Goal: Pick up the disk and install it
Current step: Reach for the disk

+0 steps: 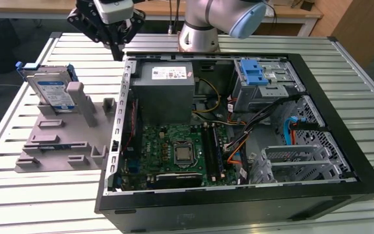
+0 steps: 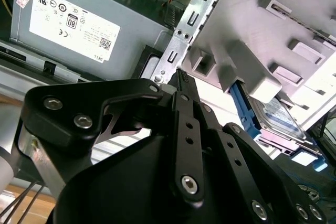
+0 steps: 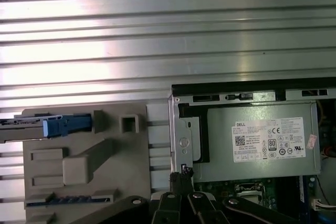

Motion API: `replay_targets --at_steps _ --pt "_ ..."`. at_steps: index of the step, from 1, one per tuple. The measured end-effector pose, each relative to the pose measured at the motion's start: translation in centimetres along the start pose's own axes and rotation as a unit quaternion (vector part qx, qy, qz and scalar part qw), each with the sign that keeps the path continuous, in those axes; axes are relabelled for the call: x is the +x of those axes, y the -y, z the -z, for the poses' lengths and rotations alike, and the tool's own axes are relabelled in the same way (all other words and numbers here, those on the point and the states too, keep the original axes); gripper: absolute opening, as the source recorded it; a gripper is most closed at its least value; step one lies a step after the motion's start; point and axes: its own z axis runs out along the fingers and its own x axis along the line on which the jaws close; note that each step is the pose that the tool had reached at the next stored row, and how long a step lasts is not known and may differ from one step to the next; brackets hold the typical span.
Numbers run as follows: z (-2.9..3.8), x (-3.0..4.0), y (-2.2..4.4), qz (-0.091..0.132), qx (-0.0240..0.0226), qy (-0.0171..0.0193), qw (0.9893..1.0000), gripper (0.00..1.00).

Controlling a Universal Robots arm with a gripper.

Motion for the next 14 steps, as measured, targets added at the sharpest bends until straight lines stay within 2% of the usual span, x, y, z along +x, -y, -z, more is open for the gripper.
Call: replay_targets --at_steps 14 --pt "-0.12 0.97 -0.25 0.000 0.0000 0.0000 1.0000 0.11"
